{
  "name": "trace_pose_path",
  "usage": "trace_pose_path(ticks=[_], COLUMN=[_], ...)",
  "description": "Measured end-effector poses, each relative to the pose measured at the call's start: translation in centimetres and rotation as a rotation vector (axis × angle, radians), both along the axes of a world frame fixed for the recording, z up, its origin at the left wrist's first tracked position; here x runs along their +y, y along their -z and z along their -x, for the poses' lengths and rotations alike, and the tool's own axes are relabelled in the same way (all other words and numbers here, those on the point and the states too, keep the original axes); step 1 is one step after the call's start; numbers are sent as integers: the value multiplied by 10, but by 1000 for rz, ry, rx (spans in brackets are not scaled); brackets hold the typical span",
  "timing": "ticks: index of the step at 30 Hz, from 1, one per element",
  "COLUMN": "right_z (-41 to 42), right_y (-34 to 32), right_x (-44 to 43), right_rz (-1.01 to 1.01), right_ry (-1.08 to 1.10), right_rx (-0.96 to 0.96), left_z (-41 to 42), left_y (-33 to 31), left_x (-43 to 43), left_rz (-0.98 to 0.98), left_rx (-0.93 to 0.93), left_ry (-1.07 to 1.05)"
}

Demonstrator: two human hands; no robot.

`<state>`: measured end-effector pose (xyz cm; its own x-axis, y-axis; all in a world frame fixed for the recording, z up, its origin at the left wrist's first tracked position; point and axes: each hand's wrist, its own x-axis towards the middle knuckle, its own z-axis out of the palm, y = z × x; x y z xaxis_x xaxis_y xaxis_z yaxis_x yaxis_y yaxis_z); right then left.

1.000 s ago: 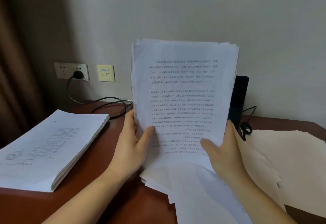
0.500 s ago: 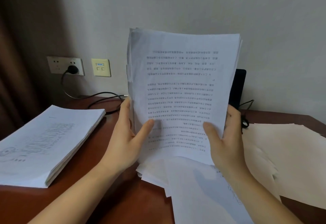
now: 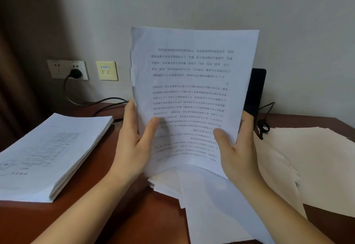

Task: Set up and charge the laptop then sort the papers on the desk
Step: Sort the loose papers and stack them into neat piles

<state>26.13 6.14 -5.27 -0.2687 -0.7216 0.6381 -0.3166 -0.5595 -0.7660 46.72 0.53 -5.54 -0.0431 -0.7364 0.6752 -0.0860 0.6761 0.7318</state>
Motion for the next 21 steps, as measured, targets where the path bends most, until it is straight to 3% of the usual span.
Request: trace_pose_path(ticks=[13, 21], right_z=[-13, -61], right_y=[-14, -31], right_x=[-7, -45], right_rz=[-60, -232], right_ry=[-43, -49], right_rx=[33, 17], left_z=[-6, -84], left_y=[-12, -37], left_x=[-1, -15], left_rz=[-181, -482], left_rx=[-91, -215], left_ry=[-86, -308])
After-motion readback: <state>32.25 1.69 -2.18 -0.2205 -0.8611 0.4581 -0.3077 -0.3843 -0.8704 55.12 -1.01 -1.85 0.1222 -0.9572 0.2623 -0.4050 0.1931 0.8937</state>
